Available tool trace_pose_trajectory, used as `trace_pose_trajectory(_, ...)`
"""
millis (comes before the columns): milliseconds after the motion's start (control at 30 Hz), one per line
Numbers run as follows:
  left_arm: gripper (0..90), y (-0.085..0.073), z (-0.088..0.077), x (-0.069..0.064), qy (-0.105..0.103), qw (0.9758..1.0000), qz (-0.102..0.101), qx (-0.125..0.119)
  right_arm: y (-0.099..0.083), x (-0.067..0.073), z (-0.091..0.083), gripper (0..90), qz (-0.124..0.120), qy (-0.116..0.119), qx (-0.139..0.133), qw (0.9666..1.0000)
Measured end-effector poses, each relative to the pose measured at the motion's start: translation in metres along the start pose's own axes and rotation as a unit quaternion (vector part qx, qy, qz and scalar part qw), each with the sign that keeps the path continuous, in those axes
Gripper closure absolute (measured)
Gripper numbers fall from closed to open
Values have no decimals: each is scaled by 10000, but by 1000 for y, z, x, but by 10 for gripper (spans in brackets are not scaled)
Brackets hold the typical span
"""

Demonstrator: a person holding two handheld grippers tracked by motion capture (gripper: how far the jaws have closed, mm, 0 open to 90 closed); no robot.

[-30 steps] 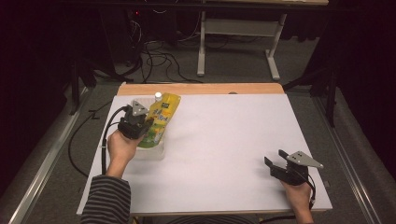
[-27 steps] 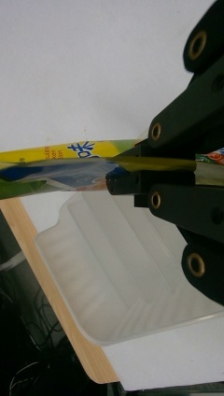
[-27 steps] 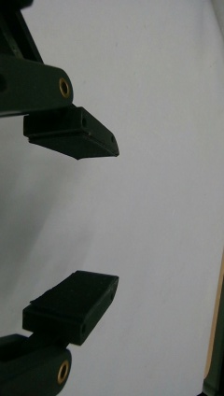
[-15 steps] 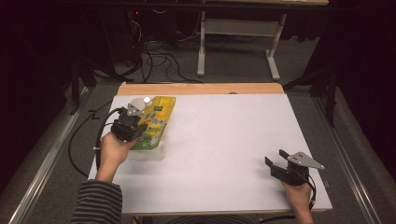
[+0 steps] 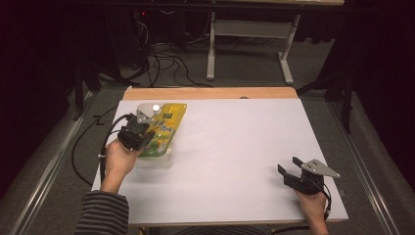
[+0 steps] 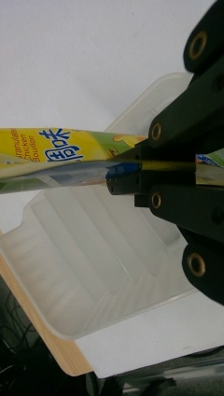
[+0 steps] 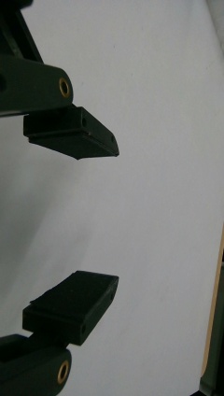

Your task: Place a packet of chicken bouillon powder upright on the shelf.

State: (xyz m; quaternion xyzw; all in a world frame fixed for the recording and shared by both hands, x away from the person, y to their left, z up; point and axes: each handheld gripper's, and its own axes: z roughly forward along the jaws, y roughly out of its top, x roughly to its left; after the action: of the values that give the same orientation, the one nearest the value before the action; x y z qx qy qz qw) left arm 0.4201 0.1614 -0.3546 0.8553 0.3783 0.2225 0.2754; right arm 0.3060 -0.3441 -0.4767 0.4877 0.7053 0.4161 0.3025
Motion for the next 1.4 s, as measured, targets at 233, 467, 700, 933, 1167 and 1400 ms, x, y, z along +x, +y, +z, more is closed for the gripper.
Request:
trace_pose_trajectory(233, 900, 1, 4, -3, 57, 9997, 38, -235, 0, 0, 0, 328, -21, -2, 13, 10000)
trace_pose_trajectory(467, 900, -6, 6, -4, 159, 9955, -68, -936, 0, 0, 0, 328, -18, -10, 0, 10000)
trace_pose_trajectory(700, 900, -21, 10, 1, 130, 9935, -234, -1106, 0, 0, 0, 328, -24, 3, 7, 10000)
trace_pose_trajectory(933, 900, -26, 11, 3, 14, 9944, -266, -1018, 0, 1, 0, 327, -13, 6, -4, 10000)
trace_pose_trajectory(1167, 898, -29, 7, 2, 217, 9988, -72, -442, 0, 1, 0, 327, -12, -2, 8, 10000)
trace_pose_trajectory(1400, 900, -36, 5, 7, 104, 9993, -216, -290, 0, 2, 0, 328, -35, -14, 13, 10000)
